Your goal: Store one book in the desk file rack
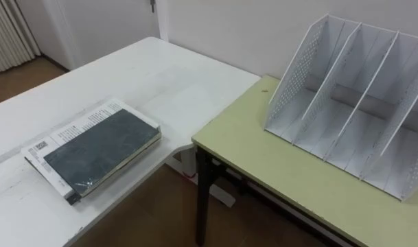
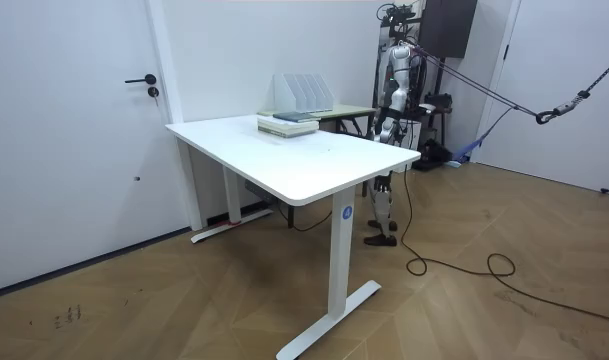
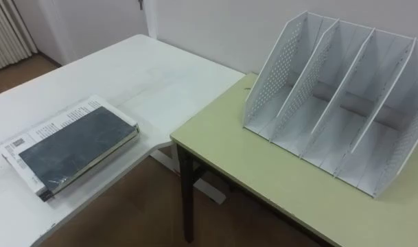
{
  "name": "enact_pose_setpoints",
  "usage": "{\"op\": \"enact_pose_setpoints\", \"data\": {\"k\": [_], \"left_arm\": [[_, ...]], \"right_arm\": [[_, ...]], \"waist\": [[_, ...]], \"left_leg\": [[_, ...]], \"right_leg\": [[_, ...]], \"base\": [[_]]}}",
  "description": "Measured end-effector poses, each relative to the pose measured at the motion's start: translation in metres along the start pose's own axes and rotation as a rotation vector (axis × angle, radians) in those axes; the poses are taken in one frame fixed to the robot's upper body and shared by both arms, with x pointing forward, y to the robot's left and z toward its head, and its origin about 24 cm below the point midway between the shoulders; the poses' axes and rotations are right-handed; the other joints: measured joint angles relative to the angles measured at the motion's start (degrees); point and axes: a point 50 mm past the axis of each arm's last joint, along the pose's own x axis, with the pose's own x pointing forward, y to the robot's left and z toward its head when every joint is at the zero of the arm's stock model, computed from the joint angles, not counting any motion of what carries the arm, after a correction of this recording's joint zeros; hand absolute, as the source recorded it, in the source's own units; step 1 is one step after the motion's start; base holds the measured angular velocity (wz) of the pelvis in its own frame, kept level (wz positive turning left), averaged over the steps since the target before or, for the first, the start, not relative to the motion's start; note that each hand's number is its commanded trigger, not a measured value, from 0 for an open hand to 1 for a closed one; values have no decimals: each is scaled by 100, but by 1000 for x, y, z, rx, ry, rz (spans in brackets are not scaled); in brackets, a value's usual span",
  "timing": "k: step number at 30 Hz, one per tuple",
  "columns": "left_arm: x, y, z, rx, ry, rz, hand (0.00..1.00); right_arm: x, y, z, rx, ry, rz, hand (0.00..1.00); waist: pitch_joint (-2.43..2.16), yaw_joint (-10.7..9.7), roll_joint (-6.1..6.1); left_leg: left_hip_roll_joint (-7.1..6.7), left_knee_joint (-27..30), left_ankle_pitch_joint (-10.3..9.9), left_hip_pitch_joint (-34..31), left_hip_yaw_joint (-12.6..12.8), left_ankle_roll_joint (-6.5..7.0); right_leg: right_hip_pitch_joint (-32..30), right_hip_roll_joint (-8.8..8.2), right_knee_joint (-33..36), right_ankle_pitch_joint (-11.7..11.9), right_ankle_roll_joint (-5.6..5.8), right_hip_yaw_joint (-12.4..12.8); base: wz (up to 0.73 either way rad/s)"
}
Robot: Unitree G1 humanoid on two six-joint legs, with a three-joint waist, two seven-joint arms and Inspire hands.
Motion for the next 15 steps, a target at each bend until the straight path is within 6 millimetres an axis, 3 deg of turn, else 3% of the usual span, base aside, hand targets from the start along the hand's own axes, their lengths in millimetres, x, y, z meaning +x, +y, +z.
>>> {"op": "enact_pose_setpoints", "data": {"k": [15], "left_arm": [[0, 5, 4, -12, -28, 65, 0]], "right_arm": [[0, -2, 2, -14, -26, -44, 0]], "waist": [[10, 4, 17]], "left_leg": [[2, 1, 0, 6, 21, 0]], "right_leg": [[9, 1, 3, -1, 0, 1]], "base": [[0]]}}
